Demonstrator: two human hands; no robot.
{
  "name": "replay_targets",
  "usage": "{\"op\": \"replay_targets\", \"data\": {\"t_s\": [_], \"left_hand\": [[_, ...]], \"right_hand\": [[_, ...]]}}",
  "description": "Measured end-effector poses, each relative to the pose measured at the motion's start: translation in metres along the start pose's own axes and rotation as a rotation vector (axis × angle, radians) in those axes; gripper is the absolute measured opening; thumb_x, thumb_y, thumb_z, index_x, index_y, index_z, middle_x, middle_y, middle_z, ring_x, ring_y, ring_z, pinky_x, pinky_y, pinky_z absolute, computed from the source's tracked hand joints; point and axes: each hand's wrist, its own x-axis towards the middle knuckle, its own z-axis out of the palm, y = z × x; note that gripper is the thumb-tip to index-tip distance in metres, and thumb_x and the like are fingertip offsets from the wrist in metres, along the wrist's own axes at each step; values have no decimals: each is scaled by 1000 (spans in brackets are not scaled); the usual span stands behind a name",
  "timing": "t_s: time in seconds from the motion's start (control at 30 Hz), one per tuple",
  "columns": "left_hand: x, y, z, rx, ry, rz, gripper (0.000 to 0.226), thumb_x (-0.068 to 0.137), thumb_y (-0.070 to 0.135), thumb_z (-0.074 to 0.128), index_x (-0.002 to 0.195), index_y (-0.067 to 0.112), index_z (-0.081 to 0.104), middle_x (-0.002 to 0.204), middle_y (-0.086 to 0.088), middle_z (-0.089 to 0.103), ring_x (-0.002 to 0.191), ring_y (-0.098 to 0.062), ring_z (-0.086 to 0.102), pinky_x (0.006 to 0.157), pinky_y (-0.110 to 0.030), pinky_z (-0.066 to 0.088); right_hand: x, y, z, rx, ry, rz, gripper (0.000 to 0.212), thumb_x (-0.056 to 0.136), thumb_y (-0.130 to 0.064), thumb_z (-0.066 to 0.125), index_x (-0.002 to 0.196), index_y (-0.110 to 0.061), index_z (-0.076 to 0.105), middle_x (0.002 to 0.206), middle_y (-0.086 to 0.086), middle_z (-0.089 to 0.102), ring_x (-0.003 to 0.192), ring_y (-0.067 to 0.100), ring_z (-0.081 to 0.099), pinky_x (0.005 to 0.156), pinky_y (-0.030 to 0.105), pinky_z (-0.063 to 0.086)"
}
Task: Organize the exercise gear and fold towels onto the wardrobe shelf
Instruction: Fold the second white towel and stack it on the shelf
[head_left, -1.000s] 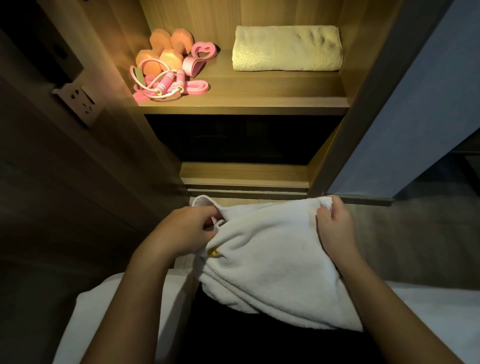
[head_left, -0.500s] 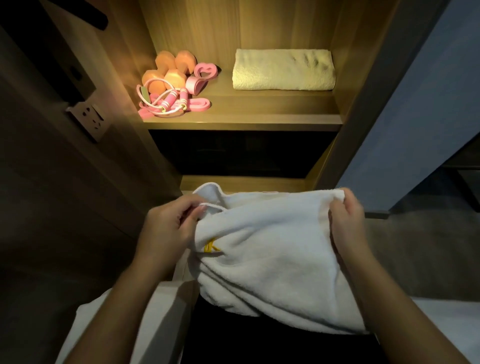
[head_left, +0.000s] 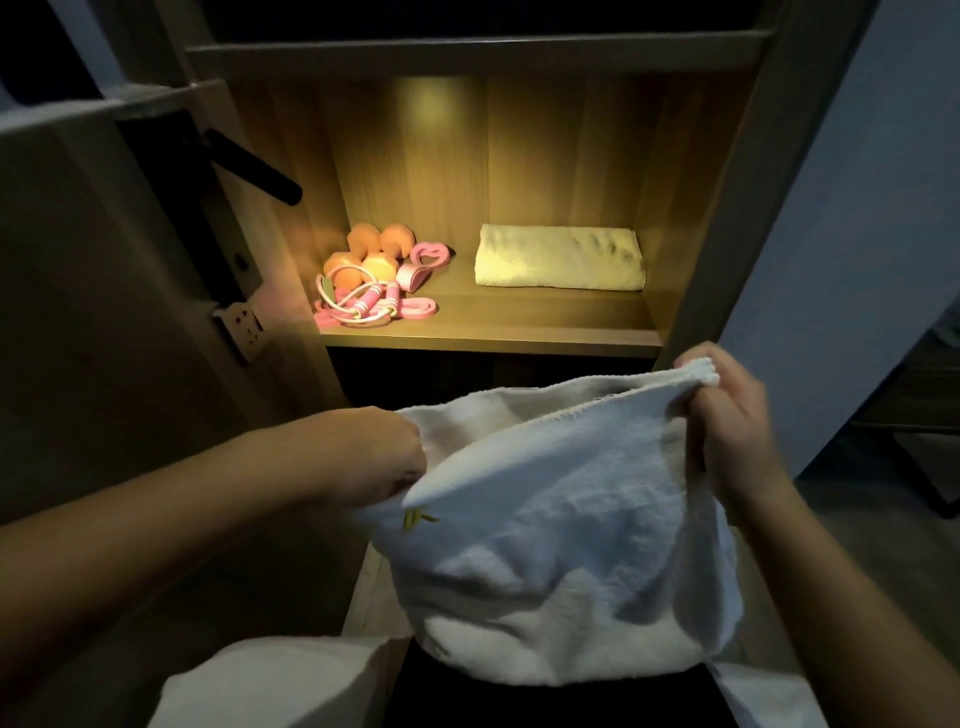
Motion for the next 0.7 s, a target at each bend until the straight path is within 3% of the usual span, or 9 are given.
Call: {"op": "replay_targets", "data": {"t_s": [0.1,0.17,0.23,0.33,0.4,0.47,0.57,0.7], "left_hand": [[-5,-7,5,-87,170,-205,20,98,34,50,94,22,66,93,3,61,82,-13,57,69,-28,46],[-12,-12,8,-253,360,-323,18,94,38,57,80,27,59,85,7,56,75,-9,54,64,-27,44],[-24,-13,8,-277,537,-332,18,89,38,65,75,27,59,82,9,53,69,-7,51,57,-25,42],[-40,-16,2,-11,666,-24,13,82,36,69,82,23,69,91,5,59,71,-10,55,50,-24,43],[-47,-16,-4,152,664,265,11,85,33,65,88,25,71,94,4,63,78,-12,55,55,-25,44],[-49,-10,-5,219,661,443,11,88,32,59,87,26,69,92,6,64,80,-12,53,63,-25,41],[-49,5,-3,175,597,545,14,90,30,59,77,25,62,75,9,57,69,-10,46,62,-22,30],[-51,4,2,57,514,420,13,89,32,51,86,24,60,70,8,56,58,-11,51,50,-23,41]], "right_hand": [[-4,2,-7,-13,35,2,13,80,-21,39,71,-19,48,65,-12,50,61,7,46,53,19,41],[-6,5,-12,-47,45,8,13,79,-22,40,71,-17,49,65,-11,49,63,11,46,55,26,40],[-6,7,-16,-58,55,25,13,79,-23,41,71,-18,49,65,-10,50,63,10,47,55,30,39],[-3,9,-20,-52,87,50,16,78,-23,41,67,-26,51,64,-11,50,61,8,47,55,30,38],[-2,11,-22,-37,98,66,17,79,-24,40,67,-27,52,64,-8,50,62,9,47,58,31,39],[-2,12,-23,-21,104,69,17,79,-25,40,66,-27,52,64,-8,49,63,8,46,60,32,37],[-2,12,-23,-10,123,64,19,78,-23,40,64,-28,52,62,-12,46,63,7,42,59,31,32],[-3,11,-26,-15,129,93,24,78,-24,39,62,-33,54,60,-16,47,59,3,43,58,31,34]]}}
